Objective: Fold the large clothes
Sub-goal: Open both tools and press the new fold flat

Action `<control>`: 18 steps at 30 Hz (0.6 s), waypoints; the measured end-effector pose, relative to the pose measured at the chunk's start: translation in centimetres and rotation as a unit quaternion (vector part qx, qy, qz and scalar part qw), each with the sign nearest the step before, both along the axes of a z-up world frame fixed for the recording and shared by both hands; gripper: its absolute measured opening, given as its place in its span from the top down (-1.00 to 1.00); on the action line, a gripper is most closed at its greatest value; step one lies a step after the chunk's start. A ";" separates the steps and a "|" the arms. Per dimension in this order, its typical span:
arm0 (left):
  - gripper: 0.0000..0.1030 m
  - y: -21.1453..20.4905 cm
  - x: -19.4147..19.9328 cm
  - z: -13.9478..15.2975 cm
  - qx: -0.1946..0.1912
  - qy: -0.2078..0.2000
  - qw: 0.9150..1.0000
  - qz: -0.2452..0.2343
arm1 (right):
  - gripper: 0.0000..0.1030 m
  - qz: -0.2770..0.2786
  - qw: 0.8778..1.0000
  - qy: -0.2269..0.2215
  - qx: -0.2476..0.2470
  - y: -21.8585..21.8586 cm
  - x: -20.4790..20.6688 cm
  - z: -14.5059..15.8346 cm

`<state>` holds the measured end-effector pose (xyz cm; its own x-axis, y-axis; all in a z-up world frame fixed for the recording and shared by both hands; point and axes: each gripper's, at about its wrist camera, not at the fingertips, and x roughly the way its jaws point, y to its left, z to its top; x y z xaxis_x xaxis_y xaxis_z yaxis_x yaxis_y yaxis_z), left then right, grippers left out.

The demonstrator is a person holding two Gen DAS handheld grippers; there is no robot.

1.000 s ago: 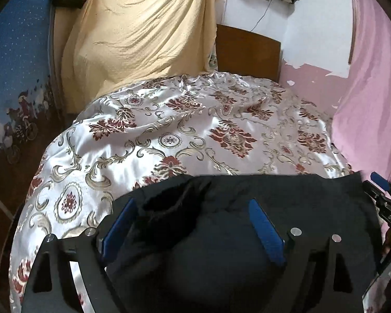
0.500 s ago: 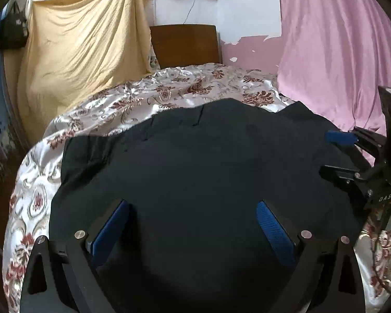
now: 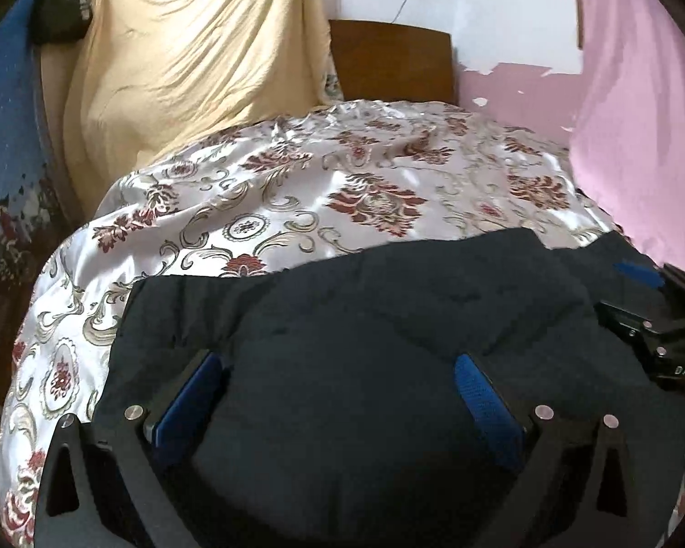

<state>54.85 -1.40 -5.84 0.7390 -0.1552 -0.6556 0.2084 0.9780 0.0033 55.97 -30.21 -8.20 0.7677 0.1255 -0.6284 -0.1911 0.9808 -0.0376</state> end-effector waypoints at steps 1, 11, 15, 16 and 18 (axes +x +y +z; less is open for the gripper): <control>-1.00 0.1 0.5 -0.3 -0.004 0.005 1.000 0.002 | -0.68 -0.001 1.000 0.004 0.005 -0.2 0.5 -0.2; -1.00 1.6 3.8 -2.8 -0.067 0.035 0.997 0.009 | -0.81 0.013 0.997 0.042 0.062 -1.4 4.5 -3.1; -1.00 2.3 4.3 -3.5 -0.096 0.035 0.995 0.010 | -0.85 0.016 0.995 0.051 0.085 -1.8 5.4 -4.1; -1.00 2.3 4.4 -3.6 -0.099 0.034 0.994 0.011 | -0.86 0.016 0.995 0.052 0.089 -1.8 5.6 -4.3; -1.00 2.3 4.4 -3.9 -0.106 0.029 0.994 0.011 | -0.88 0.017 0.994 0.053 0.098 -1.9 5.8 -4.6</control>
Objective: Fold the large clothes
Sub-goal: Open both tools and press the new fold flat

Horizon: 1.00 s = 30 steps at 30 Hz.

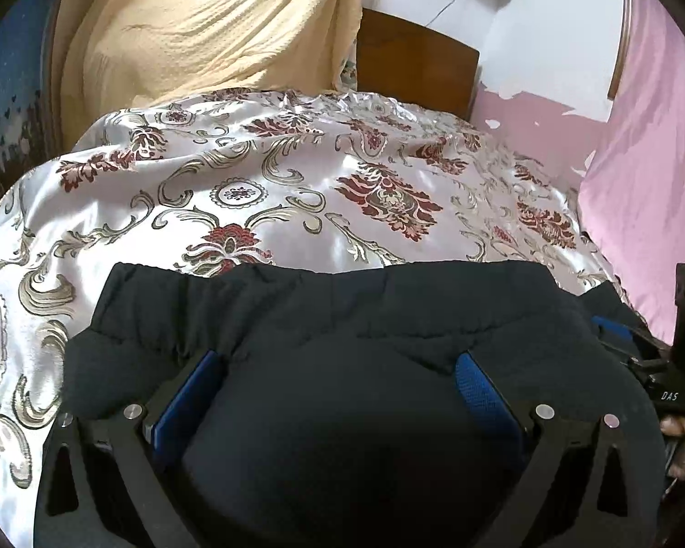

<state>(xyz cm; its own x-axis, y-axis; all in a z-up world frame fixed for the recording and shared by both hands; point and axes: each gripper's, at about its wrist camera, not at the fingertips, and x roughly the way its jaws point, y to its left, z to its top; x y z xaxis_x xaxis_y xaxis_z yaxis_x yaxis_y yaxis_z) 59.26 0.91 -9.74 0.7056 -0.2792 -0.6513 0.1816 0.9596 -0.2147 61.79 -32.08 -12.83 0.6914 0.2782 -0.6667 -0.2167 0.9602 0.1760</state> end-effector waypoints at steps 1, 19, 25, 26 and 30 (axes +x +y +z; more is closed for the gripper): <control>-1.00 0.1 0.1 -0.1 -0.004 -0.001 1.000 0.000 | -0.88 0.000 1.000 0.000 0.003 -0.1 0.1 -0.1; -1.00 0.3 -0.1 -0.9 -0.023 -0.016 1.000 0.001 | -0.90 -0.001 1.000 -0.007 0.020 -0.3 0.1 -1.0; -1.00 0.3 -0.1 -1.1 -0.025 -0.016 1.000 0.001 | -0.90 -0.001 1.000 -0.006 0.020 -0.3 0.1 -1.1; -1.00 0.3 -0.1 -1.1 -0.025 -0.016 1.000 0.001 | -0.90 -0.001 1.000 -0.006 0.021 -0.3 0.2 -1.1; -1.00 0.3 -0.1 -1.1 -0.025 -0.016 1.000 0.001 | -0.90 -0.001 1.000 -0.006 0.021 -0.3 0.1 -1.2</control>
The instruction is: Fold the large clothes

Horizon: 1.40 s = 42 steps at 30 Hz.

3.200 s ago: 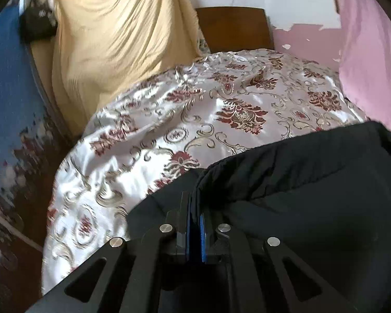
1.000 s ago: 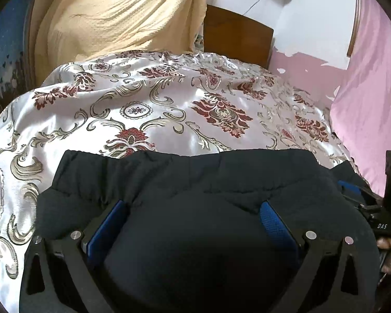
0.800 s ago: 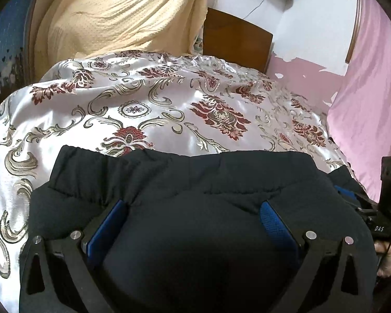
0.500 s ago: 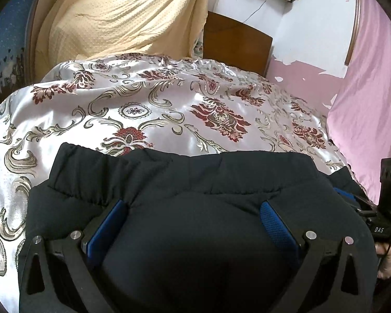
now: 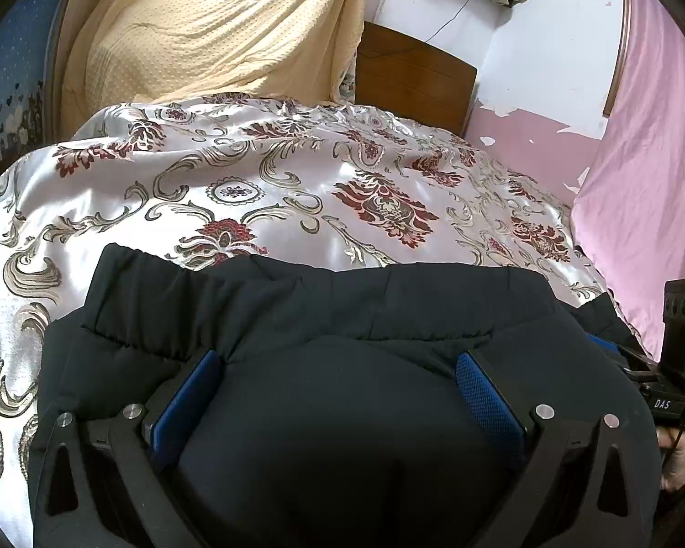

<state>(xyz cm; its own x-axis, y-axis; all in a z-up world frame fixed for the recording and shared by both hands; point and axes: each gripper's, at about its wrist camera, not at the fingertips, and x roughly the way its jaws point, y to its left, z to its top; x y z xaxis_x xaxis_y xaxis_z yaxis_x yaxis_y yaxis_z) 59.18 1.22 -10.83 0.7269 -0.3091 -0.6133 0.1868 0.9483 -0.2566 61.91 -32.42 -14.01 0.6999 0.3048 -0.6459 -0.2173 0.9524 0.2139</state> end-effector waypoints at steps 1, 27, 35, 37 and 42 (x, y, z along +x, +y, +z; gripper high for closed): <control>-1.00 0.0 0.0 0.0 0.000 0.000 1.000 0.000 | -0.90 0.000 1.000 0.000 0.000 0.0 0.0 -0.1; -1.00 6.9 -5.6 3.0 0.003 0.053 0.998 0.020 | -0.95 -0.025 0.999 -0.014 -0.036 -5.1 -8.3 4.1; -1.00 10.0 -7.7 1.8 0.021 0.104 0.994 0.015 | -0.96 -0.044 0.998 0.007 -0.052 -8.9 -11.0 4.6; -1.00 10.8 -8.2 1.3 0.020 0.113 0.993 0.018 | -0.97 -0.044 0.998 0.021 -0.048 -9.8 -11.3 4.2; -1.00 12.5 -8.3 -0.3 -0.018 0.144 0.989 0.018 | -0.97 -0.044 0.997 0.065 -0.019 -11.7 -11.5 2.2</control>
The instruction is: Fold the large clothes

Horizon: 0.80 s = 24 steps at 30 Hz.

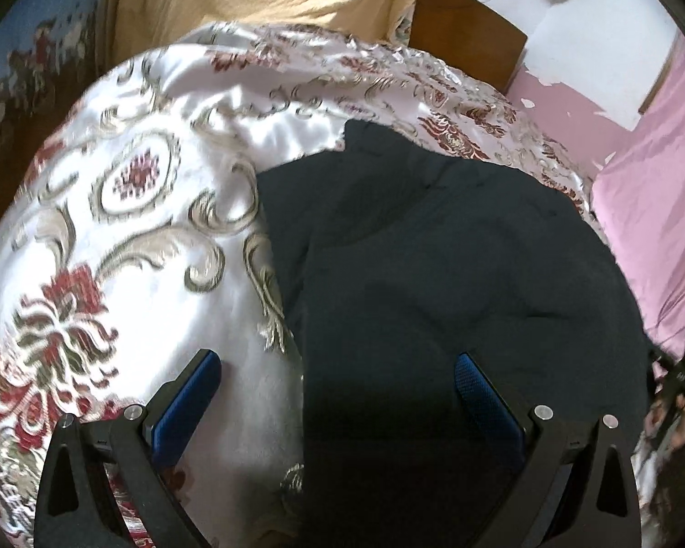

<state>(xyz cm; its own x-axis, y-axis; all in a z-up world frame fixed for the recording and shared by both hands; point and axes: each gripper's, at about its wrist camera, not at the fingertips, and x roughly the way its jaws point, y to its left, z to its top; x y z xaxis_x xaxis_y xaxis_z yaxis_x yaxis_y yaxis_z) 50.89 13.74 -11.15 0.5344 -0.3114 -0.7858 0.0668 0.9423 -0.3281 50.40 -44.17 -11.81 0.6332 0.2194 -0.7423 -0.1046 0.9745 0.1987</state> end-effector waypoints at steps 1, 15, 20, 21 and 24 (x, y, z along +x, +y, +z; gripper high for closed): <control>-1.00 0.1 0.1 -0.2 -0.008 0.005 1.000 0.000 | -0.97 0.002 1.000 0.009 0.009 -0.2 0.1 -0.4; -1.00 -1.6 1.1 -2.2 -0.032 0.020 0.996 -0.077 | -0.98 0.101 0.986 0.103 0.082 1.6 2.9 -4.7; -1.00 -1.9 1.2 -3.0 -0.054 0.028 0.994 -0.095 | -0.98 0.084 0.977 0.109 0.163 0.1 3.1 -6.9; -1.00 -2.0 1.3 -3.0 -0.056 0.028 0.993 -0.098 | -0.98 0.080 0.977 0.105 0.170 0.1 2.9 -7.1; -1.00 -2.2 1.3 -3.0 -0.059 0.028 0.993 -0.101 | -0.98 0.080 0.978 0.097 0.165 0.7 2.4 -7.4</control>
